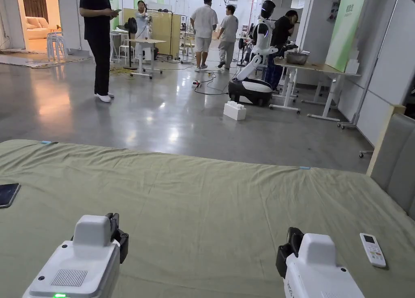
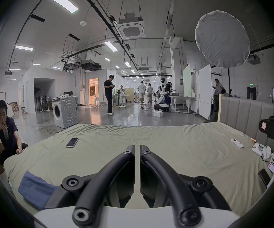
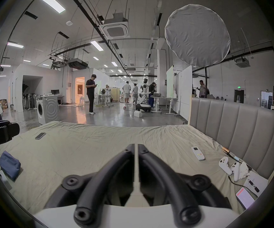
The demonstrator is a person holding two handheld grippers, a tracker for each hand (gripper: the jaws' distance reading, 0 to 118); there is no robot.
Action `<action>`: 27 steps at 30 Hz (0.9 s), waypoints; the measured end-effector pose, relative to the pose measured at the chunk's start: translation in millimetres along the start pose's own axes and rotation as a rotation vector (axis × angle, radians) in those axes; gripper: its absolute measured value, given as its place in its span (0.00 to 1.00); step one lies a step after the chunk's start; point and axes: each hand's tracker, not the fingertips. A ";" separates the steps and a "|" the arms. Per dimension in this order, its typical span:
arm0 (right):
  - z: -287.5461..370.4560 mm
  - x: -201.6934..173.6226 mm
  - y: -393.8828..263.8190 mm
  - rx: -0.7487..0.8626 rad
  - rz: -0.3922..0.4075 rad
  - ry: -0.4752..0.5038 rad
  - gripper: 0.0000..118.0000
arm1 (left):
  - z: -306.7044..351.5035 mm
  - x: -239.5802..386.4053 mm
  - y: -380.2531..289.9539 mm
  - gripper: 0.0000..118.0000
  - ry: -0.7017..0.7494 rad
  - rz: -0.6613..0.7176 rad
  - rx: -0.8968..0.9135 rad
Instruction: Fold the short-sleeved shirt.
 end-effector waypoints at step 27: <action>-0.3 -1.2 -4.4 -0.015 -0.093 0.002 1.00 | 4.4 -9.3 -4.9 0.84 0.037 0.047 -0.026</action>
